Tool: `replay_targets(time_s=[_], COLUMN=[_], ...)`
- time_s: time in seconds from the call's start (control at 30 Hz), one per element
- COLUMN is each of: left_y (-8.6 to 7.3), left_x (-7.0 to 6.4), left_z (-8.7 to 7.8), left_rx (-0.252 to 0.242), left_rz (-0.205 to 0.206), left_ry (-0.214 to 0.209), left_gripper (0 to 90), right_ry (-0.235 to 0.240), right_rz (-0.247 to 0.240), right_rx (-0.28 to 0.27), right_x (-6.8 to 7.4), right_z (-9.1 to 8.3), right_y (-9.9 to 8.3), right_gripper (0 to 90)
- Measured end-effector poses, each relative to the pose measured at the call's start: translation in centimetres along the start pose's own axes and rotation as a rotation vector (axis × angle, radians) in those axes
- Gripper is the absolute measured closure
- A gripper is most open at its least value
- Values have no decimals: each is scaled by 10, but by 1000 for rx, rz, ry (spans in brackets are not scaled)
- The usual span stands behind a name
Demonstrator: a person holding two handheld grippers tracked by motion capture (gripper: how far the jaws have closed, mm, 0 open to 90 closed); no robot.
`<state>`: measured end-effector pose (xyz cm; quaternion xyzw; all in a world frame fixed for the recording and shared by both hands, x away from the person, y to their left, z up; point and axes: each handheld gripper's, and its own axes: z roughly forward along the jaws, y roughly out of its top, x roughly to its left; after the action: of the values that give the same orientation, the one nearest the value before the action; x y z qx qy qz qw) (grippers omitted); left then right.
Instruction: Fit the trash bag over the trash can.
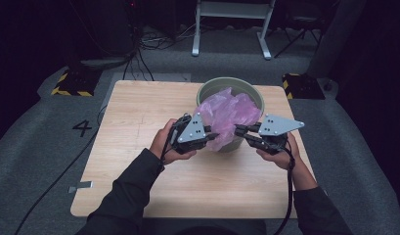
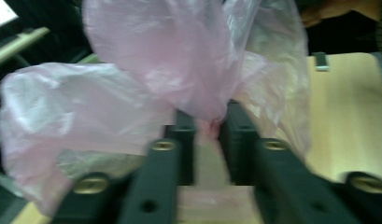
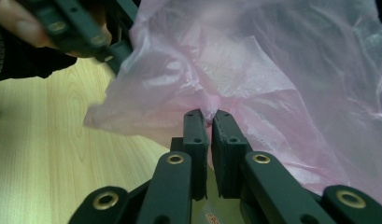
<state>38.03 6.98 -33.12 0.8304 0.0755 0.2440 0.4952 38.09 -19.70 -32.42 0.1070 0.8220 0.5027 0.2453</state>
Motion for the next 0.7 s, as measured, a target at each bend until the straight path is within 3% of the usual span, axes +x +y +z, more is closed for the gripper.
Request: replay_targets(time_s=[0.07,0.27,0.3,0.33,0.43,0.53,0.63,0.67,0.7], left_y=[0,-1,-1,-4,-8,-8,-3,-3,-1], left_x=[2,19,19,24,32,30,22,22,19], left_z=[0,-5,-5,-8,-10,-9,-4,-4,-2], left_rx=[-8,-48,-48,-68,-88,-91,-82,-82,-73], left_rz=[-4,-73,-73,-106,-160,-159,-128,-128,-111], left_ry=[11,134,134,159,132,125,103,103,95], left_gripper=[898,900,900,900,900,900,900,900,900], right_ry=[0,-23,-23,-32,-49,-52,-52,-52,-47], right_rz=[2,27,27,36,63,73,30,30,18], right_rx=[-3,-13,-13,-7,-7,-15,-29,-29,-37], right_x=[0,-2,-2,-4,-7,-5,8,8,13], right_z=[-1,-14,-14,-17,-22,-24,-23,-23,-21], right_y=[-1,-11,-11,-15,-19,-19,-10,-10,-4], right_gripper=[851,873,873,899,888,805,614,614,481])
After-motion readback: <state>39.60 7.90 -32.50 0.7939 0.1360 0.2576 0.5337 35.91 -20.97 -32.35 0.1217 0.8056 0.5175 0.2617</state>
